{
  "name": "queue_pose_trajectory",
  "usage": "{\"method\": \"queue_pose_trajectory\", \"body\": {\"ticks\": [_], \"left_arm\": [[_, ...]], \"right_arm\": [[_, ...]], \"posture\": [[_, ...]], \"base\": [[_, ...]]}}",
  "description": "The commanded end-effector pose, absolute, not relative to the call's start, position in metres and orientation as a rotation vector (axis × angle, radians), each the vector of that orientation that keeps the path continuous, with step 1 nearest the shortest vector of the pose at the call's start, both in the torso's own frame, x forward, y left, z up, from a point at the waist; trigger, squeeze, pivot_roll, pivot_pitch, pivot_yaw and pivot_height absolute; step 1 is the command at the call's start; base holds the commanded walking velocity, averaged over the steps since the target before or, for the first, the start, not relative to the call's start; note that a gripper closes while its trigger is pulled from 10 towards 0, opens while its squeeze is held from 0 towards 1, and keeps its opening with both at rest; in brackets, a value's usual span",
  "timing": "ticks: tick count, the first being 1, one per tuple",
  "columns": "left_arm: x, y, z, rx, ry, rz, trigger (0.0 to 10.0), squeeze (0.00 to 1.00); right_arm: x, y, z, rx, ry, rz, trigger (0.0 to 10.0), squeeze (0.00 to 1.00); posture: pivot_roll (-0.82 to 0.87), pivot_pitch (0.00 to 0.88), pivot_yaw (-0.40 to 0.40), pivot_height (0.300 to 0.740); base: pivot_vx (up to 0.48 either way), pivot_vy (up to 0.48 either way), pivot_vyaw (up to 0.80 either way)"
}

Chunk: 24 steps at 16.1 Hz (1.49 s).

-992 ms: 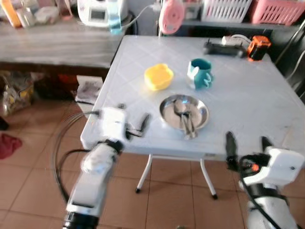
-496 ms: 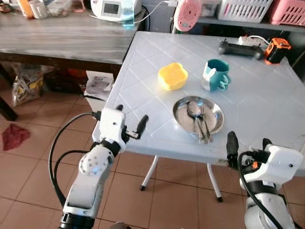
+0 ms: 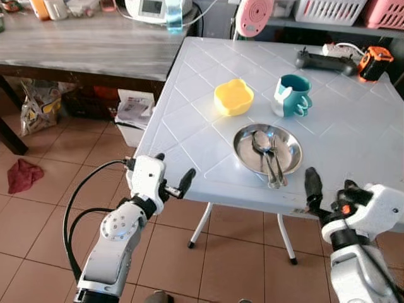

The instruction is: Setting the table

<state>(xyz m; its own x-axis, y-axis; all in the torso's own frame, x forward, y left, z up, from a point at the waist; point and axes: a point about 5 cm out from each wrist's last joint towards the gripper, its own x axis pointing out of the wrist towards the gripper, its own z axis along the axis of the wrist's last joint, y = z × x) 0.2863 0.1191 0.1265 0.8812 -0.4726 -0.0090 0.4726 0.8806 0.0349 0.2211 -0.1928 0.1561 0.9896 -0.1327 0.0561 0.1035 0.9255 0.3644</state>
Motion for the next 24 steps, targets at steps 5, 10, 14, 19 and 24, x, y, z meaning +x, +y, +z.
{"method": "queue_pose_trajectory", "body": {"ticks": [5,10,14,19,24], "left_arm": [[0.279,0.111,0.127,0.015,0.029,-0.581,10.0,0.0],[0.277,0.11,0.128,0.013,0.034,-0.586,10.0,0.0],[0.277,0.111,0.129,0.014,0.035,-0.576,10.0,0.0],[0.278,0.11,0.128,0.018,0.036,-0.577,10.0,0.0],[0.279,0.109,0.128,0.023,0.036,-0.583,10.0,0.0]], "right_arm": [[0.238,-0.183,0.14,0.477,0.056,-0.033,10.0,0.0],[0.255,-0.17,0.141,0.522,0.085,0.058,10.0,0.0],[0.25,-0.163,0.145,0.558,0.055,0.124,10.0,0.0],[0.238,-0.159,0.141,0.612,0.064,0.137,0.0,0.0],[0.232,-0.158,0.142,0.64,0.058,0.135,7.5,0.0]], "posture": [[0.05,0.23,-0.024,0.714],[0.06,0.23,-0.029,0.714],[0.07,0.23,-0.034,0.714],[0.06,0.222,-0.036,0.714],[0.06,0.216,-0.032,0.714]], "base": [[0.0,0.0,0.0],[0.0,0.0,0.0],[0.0,0.0,0.0],[0.0,0.0,0.0],[0.0,0.0,0.0]]}}
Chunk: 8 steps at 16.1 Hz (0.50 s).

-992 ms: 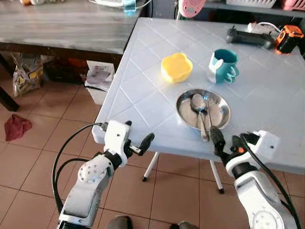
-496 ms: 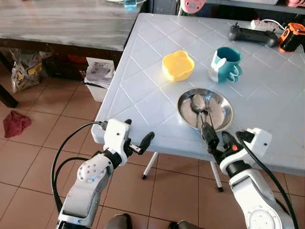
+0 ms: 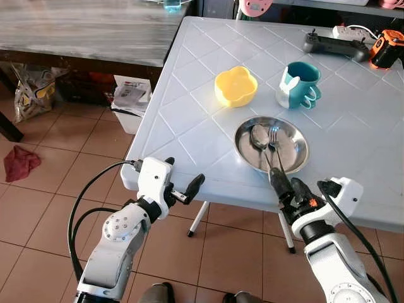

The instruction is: Setting the table

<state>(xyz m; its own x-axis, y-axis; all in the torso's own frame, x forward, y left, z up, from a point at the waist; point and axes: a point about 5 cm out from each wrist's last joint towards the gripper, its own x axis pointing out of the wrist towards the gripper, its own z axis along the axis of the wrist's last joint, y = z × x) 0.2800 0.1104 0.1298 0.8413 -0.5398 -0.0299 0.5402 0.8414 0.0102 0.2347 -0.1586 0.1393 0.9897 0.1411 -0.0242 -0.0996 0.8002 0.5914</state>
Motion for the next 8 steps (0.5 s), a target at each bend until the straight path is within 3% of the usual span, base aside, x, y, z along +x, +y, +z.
{"method": "queue_pose_trajectory", "body": {"ticks": [1,2,8], "left_arm": [[0.2789,0.109,0.1277,0.024,0.036,-0.583,10.0,0.0],[0.2789,0.1091,0.1276,0.026,0.037,-0.582,10.0,0.0],[0.2787,0.1094,0.127,0.031,0.04,-0.585,10.0,0.0]], "right_arm": [[0.2311,-0.157,0.142,0.644,0.056,0.139,2.1,0.0],[0.2306,-0.1566,0.143,0.657,0.049,0.142,0.0,0.0],[0.2301,-0.1554,0.1432,0.687,0.037,0.145,0.0,0.0]], "posture": [[0.06,0.217,-0.031,0.714],[0.06,0.217,-0.031,0.714],[0.06,0.219,-0.027,0.714]], "base": [[0.0,0.0,0.0],[0.0,0.0,0.0],[0.0,0.0,0.0]]}}
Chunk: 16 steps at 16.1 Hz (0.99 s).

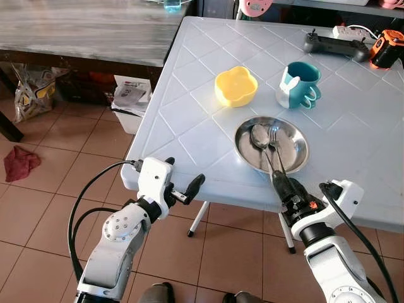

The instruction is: Setting the table

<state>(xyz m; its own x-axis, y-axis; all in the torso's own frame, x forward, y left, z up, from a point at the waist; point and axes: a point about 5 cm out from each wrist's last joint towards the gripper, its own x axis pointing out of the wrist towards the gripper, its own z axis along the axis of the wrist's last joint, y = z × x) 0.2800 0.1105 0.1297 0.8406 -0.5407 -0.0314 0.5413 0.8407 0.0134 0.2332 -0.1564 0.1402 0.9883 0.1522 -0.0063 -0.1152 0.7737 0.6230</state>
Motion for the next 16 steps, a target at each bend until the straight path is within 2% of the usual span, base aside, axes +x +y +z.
{"method": "queue_pose_trajectory", "body": {"ticks": [1,16], "left_arm": [[0.2788,0.1094,0.1269,0.031,0.04,-0.585,10.0,0.0],[0.2796,0.1086,0.1266,0.044,0.037,-0.584,10.0,0.0]], "right_arm": [[0.2298,-0.1555,0.1433,0.69,0.036,0.144,0.0,0.0],[0.2276,-0.1606,0.1433,0.695,0.005,0.094,0.0,0.0]], "posture": [[0.06,0.219,-0.028,0.714],[0.06,0.22,-0.022,0.714]], "base": [[0.0,0.0,0.0],[0.0,0.0,0.0]]}}
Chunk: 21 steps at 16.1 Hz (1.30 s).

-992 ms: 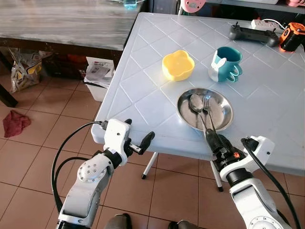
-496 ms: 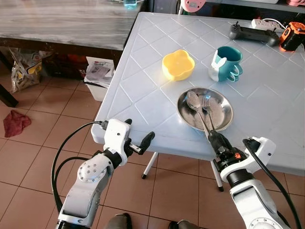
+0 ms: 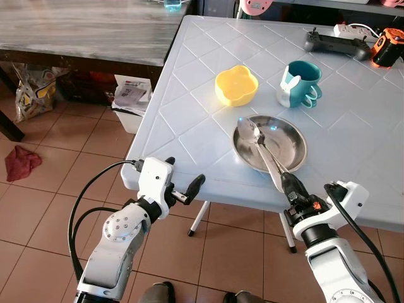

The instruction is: Setting the table

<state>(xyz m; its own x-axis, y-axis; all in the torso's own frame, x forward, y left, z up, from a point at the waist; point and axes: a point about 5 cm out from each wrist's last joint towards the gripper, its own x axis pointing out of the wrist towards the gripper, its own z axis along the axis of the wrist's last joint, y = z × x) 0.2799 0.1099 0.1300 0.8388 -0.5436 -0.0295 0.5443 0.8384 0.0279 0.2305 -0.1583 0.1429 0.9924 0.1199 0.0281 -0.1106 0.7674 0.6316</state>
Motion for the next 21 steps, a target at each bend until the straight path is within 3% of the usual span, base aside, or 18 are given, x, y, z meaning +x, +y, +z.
{"method": "queue_pose_trajectory", "body": {"ticks": [1,6,12,13,14,15,16,17,18,21], "left_arm": [[0.28,0.109,0.127,0.045,0.036,-0.583,10.0,0.0],[0.281,0.108,0.126,0.046,0.036,-0.585,10.0,0.0],[0.282,0.106,0.127,0.051,0.031,-0.591,10.0,0.0],[0.283,0.106,0.127,0.052,0.031,-0.592,10.0,0.0],[0.283,0.105,0.127,0.052,0.029,-0.593,10.0,0.0],[0.283,0.105,0.127,0.052,0.028,-0.594,10.0,0.0],[0.283,0.105,0.127,0.053,0.027,-0.594,10.0,0.0],[0.283,0.105,0.127,0.053,0.027,-0.593,10.0,0.0],[0.284,0.105,0.127,0.053,0.026,-0.592,10.0,0.0],[0.284,0.105,0.127,0.055,0.023,-0.594,10.0,0.0]], "right_arm": [[0.228,-0.162,0.143,0.685,0.004,0.075,0.0,0.0],[0.228,-0.172,0.143,0.653,0.0,-0.054,0.0,0.0],[0.227,-0.171,0.141,0.646,0.022,-0.062,0.0,0.0],[0.227,-0.171,0.139,0.634,0.036,-0.064,1.4,0.0],[0.227,-0.172,0.138,0.625,0.042,-0.067,10.0,0.0],[0.228,-0.172,0.138,0.621,0.044,-0.066,10.0,0.0],[0.229,-0.172,0.138,0.619,0.043,-0.062,10.0,0.14],[0.23,-0.172,0.139,0.629,0.036,-0.059,10.0,0.69],[0.231,-0.173,0.139,0.618,0.034,-0.056,10.0,1.0],[0.232,-0.174,0.139,0.603,0.036,-0.061,10.0,1.0]], "posture": [[0.06,0.219,-0.022,0.714],[0.06,0.216,-0.021,0.714],[0.06,0.212,-0.016,0.714],[0.05,0.209,-0.014,0.714],[0.05,0.206,-0.014,0.714],[0.05,0.206,-0.014,0.714],[0.05,0.203,-0.017,0.714],[0.05,0.203,-0.017,0.714],[0.05,0.201,-0.017,0.714],[0.05,0.201,-0.017,0.714]], "base": [[0.0,0.0,0.0],[0.0,0.0,0.0],[0.0,0.0,0.0],[0.0,0.0,0.0],[0.0,0.0,0.0],[0.0,0.0,0.0],[0.0,0.0,0.0],[0.0,0.0,0.0],[0.0,0.0,0.0],[0.0,0.0,0.0]]}}
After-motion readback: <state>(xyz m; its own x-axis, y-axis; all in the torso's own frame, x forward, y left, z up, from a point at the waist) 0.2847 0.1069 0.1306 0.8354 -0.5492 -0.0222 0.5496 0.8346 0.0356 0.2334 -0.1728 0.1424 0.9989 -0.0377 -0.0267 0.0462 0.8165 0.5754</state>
